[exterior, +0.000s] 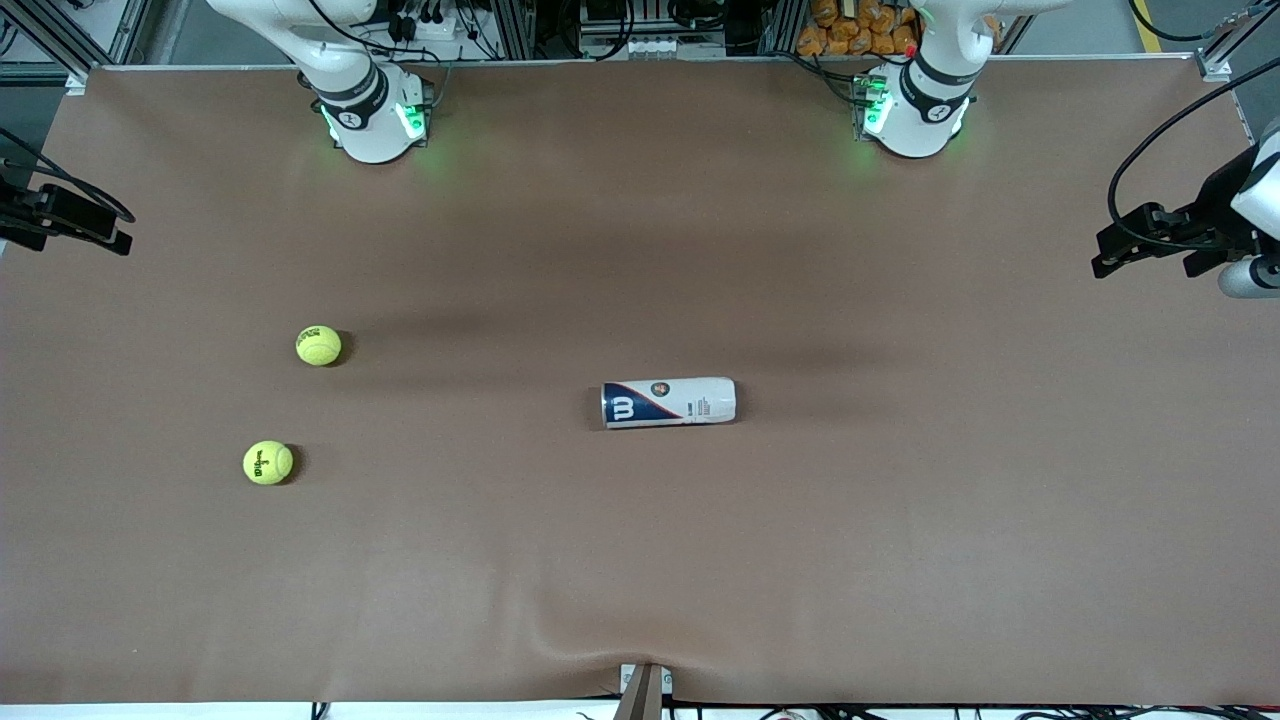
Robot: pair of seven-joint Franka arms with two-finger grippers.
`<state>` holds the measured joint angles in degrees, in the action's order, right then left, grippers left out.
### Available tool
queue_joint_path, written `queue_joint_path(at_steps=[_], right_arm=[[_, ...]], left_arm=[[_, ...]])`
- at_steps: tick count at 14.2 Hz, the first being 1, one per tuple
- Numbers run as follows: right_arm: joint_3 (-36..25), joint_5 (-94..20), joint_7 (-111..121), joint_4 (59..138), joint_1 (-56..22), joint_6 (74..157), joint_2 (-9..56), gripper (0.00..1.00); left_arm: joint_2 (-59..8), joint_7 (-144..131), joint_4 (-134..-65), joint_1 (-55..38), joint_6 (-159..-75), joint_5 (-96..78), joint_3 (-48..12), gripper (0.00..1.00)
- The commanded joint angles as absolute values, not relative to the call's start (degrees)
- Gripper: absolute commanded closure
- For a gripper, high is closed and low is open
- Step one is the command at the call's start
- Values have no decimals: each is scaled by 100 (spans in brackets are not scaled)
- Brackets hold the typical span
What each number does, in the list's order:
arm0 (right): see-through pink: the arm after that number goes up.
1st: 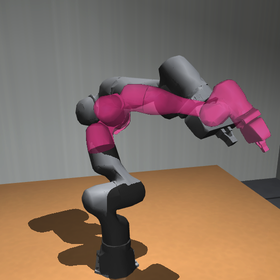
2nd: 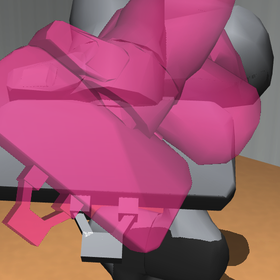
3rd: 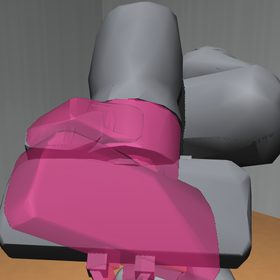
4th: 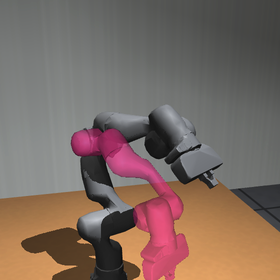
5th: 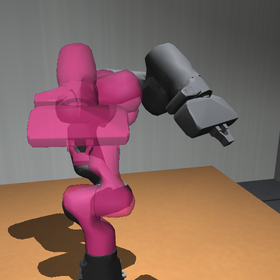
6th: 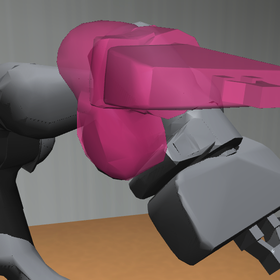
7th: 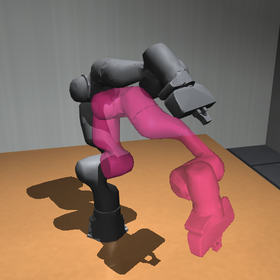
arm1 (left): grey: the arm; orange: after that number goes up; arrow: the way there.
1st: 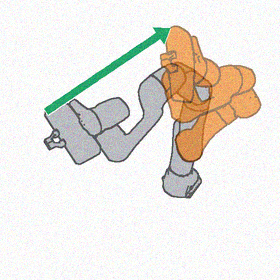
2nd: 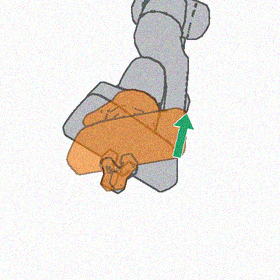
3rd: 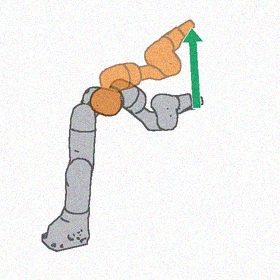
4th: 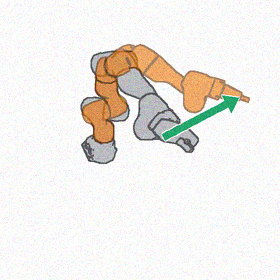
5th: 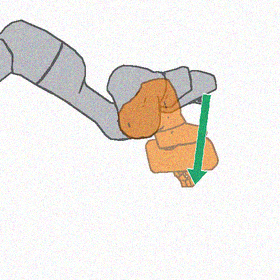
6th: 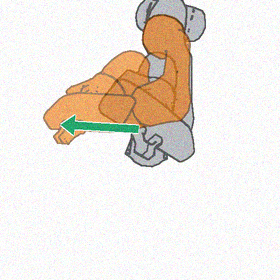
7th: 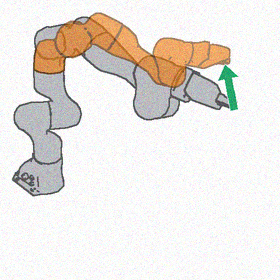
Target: Insert tennis ball vertically with right arm
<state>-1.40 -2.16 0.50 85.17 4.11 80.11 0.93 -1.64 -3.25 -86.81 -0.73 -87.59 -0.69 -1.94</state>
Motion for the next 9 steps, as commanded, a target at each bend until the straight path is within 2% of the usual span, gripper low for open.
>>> queue_joint_path(at_steps=[1,9], right_arm=[[-167,-158,-18,8394,395,7910,114,0],[-141,61,-88,8394,299,7937,123,0]], left_arm=[[-193,-193,-8596,-53,-8719,-141,-185,0],[-351,-185,-8622,-149,-8710,-202,-202,0]])
